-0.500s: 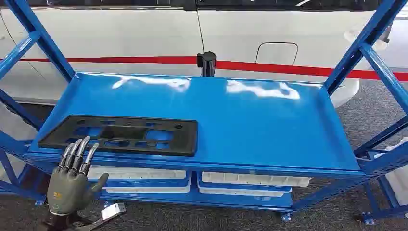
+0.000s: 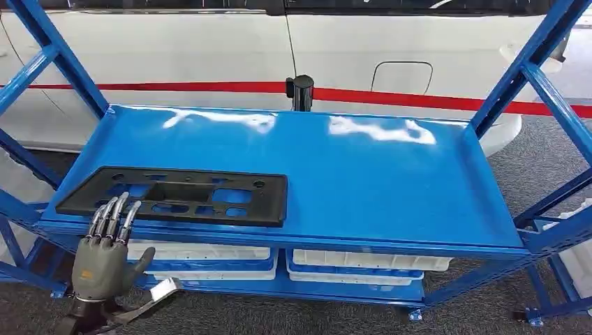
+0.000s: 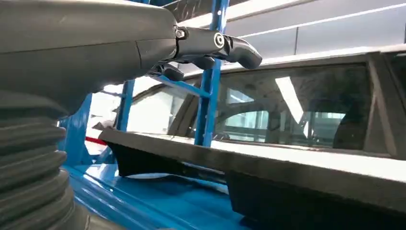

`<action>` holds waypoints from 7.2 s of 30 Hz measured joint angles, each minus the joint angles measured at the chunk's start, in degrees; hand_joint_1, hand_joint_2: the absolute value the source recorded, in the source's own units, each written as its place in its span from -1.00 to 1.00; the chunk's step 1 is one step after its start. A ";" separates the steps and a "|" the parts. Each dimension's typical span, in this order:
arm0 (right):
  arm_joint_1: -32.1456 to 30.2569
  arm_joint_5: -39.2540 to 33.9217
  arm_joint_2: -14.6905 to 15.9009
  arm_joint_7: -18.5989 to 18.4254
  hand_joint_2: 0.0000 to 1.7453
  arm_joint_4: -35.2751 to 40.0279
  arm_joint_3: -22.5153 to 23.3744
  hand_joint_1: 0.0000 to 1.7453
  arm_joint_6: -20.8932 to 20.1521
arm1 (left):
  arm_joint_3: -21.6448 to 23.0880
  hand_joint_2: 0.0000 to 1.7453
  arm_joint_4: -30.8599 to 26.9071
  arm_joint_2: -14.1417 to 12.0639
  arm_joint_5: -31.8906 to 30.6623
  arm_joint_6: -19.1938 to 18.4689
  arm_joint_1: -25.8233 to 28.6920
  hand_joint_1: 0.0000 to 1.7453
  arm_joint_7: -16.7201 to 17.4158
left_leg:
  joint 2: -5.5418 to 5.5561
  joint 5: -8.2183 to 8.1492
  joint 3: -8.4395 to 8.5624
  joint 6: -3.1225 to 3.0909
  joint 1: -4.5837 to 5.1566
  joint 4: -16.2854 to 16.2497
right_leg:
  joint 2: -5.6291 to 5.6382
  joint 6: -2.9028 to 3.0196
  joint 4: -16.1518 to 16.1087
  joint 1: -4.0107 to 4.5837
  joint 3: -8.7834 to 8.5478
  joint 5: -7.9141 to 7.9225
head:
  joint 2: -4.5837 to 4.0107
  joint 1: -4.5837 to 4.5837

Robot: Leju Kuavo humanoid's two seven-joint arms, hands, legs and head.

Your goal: Take the parts from the cabinet and place them on the table.

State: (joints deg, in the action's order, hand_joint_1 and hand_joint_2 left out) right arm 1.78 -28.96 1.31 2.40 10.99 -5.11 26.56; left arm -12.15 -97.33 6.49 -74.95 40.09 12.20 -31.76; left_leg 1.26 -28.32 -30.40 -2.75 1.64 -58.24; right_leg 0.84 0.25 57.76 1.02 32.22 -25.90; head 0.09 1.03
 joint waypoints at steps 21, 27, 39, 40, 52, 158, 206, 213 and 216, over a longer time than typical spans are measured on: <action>0.00 2.21 -0.17 -0.02 1.00 -0.04 -0.13 -1.00 -0.33 | 3.65 1.00 3.21 -5.23 -0.11 0.00 -5.85 -1.00 4.59 | 0.00 0.01 0.00 0.01 0.00 0.00 | 0.00 0.00 0.01 0.00 0.00 0.00 | 0.00 0.00; 0.00 2.43 -0.28 -0.02 1.00 -0.04 -0.17 -1.00 -0.37 | 3.63 1.00 3.74 -5.55 -0.53 0.00 -7.32 -1.00 4.95 | 0.00 0.01 0.00 0.01 0.00 0.00 | 0.00 0.00 0.01 0.00 0.00 0.00 | 0.00 0.00; -0.01 2.75 -0.44 -0.02 1.00 -0.04 -0.24 -1.00 -0.35 | 3.76 1.00 6.23 -6.66 -0.48 -0.04 -8.87 -1.00 7.09 | 0.00 0.01 0.00 0.01 0.00 0.00 | 0.00 0.00 0.01 0.00 0.01 0.00 | 0.00 0.00; 0.00 2.82 -0.44 -0.02 1.00 -0.04 -0.24 -1.00 -0.35 | 3.83 1.00 6.58 -6.87 -0.37 -0.04 -9.09 -1.00 7.50 | 0.00 0.02 0.00 0.01 0.00 0.00 | 0.00 0.00 0.01 0.00 0.00 0.00 | 0.00 -0.02; 0.01 3.76 -0.44 0.11 1.00 -0.04 -0.57 -1.00 -0.98 | 8.28 1.00 14.38 -10.86 -0.11 0.07 -12.94 -1.00 15.11 | 0.02 0.02 0.01 0.02 0.00 0.00 | -0.01 0.00 0.02 0.00 -0.01 0.00 | 0.00 -0.02; 0.35 7.32 -0.31 2.86 1.00 -0.07 -1.20 -1.00 -4.07 | 21.49 1.00 12.63 -9.12 3.12 -0.04 -23.81 1.00 7.11 | 0.00 0.03 -0.04 -0.08 0.31 -0.12 | 0.01 -0.24 -0.03 -0.29 0.05 0.15 | 0.00 0.00; 0.58 7.34 -1.42 -3.39 1.00 -0.44 -1.05 -1.00 -3.08 | 23.93 1.00 12.81 -8.66 4.17 -0.04 -25.49 1.00 8.03 | -1.09 4.66 -4.39 0.79 -1.04 0.37 | -0.80 -1.66 -0.87 -0.67 -2.00 -0.78 | 0.00 -0.30; 0.58 7.34 -1.77 -3.96 1.00 -0.46 -1.05 -1.00 -2.93 | 24.17 1.00 12.83 -8.74 4.52 -0.04 -25.34 1.00 8.11 | -1.00 -4.59 -9.30 3.31 -1.99 -12.71 | -1.24 0.37 -2.31 -1.92 -0.49 1.65 | 0.00 -0.26; 0.52 7.34 -1.84 -4.02 1.00 -0.48 -1.05 -1.00 -2.95 | 24.33 1.00 13.07 -8.74 4.65 -0.04 -25.26 1.00 8.11 | -1.08 -4.16 -8.18 4.61 -3.18 -14.57 | -1.22 -0.42 -1.89 -2.31 0.92 2.43 | 0.00 -0.18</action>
State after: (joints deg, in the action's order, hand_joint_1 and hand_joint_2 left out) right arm 2.29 -21.62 -0.52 -1.62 10.51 -6.16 23.61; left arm 12.17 -84.26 -2.25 -70.29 40.04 -13.06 -23.65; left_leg 0.18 -32.49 -38.58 1.86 -1.54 -72.80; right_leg -0.39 -0.17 55.87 -1.29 33.14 -23.47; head 0.09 0.85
